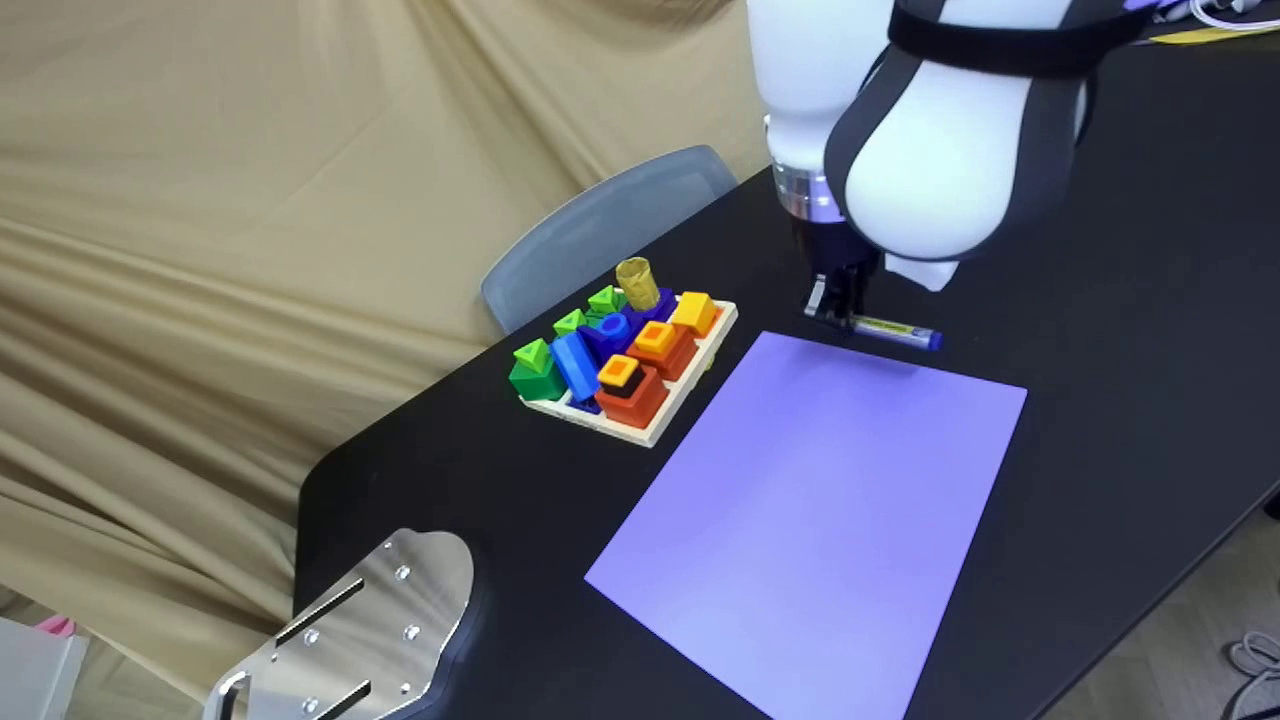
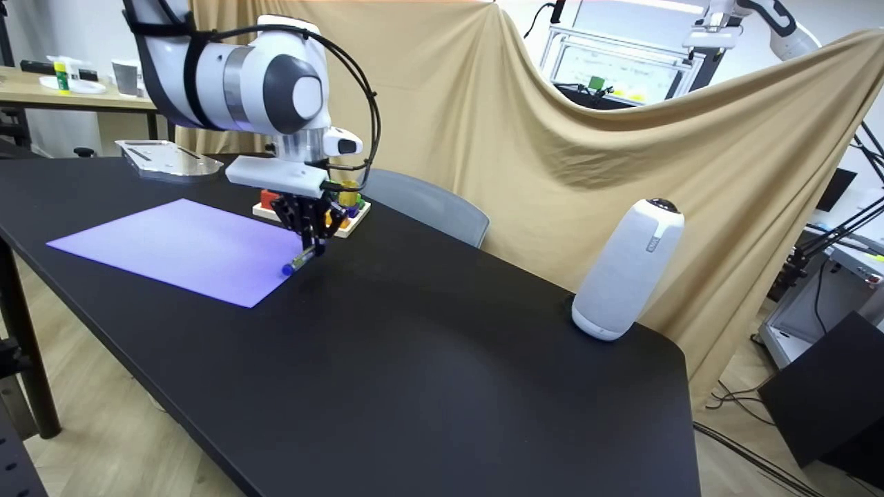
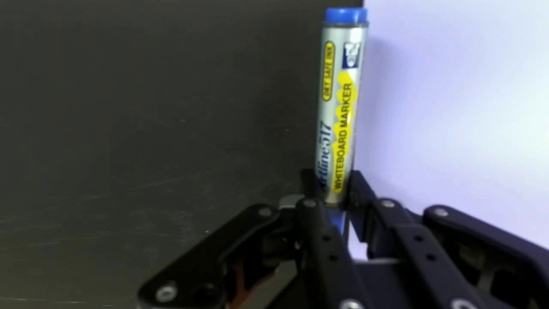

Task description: Move the marker from the blue paper and put it on the table

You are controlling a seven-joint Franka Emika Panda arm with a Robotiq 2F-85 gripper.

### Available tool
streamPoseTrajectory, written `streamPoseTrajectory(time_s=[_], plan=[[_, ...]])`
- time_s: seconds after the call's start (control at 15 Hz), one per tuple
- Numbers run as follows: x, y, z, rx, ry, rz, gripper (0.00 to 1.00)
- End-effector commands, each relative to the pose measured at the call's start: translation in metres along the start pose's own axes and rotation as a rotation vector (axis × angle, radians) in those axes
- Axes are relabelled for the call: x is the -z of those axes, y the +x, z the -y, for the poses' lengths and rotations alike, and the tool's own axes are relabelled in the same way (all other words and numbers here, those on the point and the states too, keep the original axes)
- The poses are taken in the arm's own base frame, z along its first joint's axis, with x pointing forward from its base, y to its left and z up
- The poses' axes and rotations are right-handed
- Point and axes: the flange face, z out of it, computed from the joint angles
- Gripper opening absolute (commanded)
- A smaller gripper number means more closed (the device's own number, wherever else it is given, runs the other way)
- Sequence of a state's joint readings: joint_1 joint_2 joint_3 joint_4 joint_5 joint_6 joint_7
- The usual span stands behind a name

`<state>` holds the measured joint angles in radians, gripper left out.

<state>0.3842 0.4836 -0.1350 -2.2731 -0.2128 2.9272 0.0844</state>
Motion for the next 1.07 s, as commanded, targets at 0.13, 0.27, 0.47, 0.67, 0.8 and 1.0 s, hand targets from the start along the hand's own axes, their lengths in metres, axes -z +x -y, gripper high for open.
streamPoseTrajectory(time_s=[0.13, 0.27, 0.47, 0.67, 0.8, 1.0], plan=[[0.004, -0.013, -0.058, -0.171, -0.061, 0.042, 0.05], [-0.006, -0.018, -0.071, -0.22, -0.074, 0.059, 0.05], [-0.02, -0.025, -0.085, -0.347, -0.089, 0.076, 0.05], [-0.031, -0.032, -0.09, -0.461, -0.091, 0.096, 0.05], [-0.037, -0.035, -0.089, -0.493, -0.086, 0.109, 0.46], [-0.031, -0.033, -0.09, -0.516, -0.08, 0.093, 0.58]])
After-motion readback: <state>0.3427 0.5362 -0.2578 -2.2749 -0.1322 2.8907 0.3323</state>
